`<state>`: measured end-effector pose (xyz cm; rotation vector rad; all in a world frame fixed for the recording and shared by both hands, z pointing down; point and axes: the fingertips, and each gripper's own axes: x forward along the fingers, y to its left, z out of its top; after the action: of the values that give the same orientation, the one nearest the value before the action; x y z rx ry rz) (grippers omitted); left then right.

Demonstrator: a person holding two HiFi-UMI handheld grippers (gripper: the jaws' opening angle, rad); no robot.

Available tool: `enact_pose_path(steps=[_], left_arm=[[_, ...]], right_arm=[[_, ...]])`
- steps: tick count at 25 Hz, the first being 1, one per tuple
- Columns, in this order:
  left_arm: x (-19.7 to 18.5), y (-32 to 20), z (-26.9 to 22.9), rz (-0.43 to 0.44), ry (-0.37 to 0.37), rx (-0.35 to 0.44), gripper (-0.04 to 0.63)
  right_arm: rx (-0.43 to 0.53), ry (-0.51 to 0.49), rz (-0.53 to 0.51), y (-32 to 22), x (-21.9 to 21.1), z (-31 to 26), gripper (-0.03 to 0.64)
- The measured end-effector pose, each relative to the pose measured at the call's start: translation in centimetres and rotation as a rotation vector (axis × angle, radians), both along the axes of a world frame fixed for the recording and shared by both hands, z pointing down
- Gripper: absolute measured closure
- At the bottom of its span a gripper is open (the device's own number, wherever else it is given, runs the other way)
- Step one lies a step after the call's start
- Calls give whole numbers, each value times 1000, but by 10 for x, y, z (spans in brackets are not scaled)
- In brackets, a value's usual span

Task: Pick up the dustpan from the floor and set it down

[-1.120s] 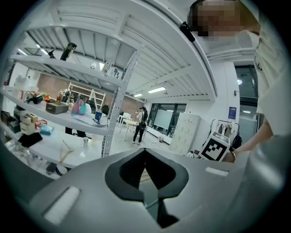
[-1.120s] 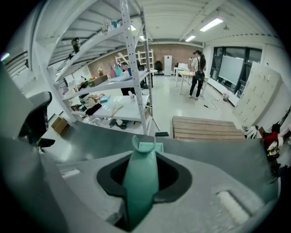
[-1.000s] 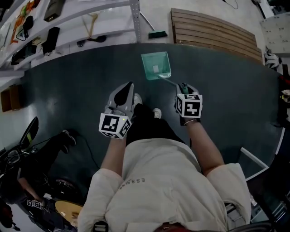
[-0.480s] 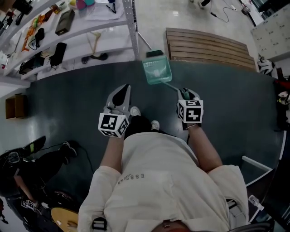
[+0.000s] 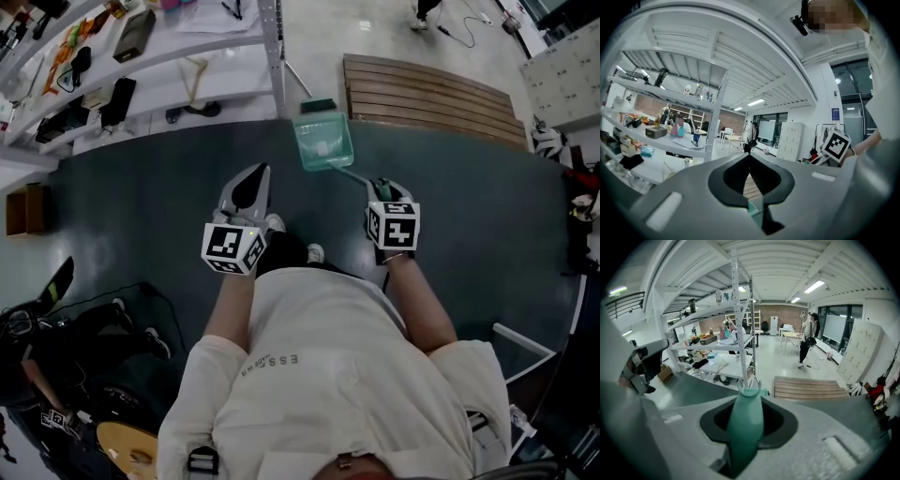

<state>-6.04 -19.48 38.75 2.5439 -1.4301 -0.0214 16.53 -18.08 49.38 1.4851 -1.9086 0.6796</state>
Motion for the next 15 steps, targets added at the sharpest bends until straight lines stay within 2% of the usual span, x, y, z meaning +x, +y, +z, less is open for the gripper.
enact_pose_path(steps=[10,15], left_arm=[[-1,-34,33,-5,12,-55,586],[-19,-58,57,-31,4,-85,586]], right_arm=[[-84,15,-28,-35,-24,37,543],[-123,22,-19,-69,-41,69,543]])
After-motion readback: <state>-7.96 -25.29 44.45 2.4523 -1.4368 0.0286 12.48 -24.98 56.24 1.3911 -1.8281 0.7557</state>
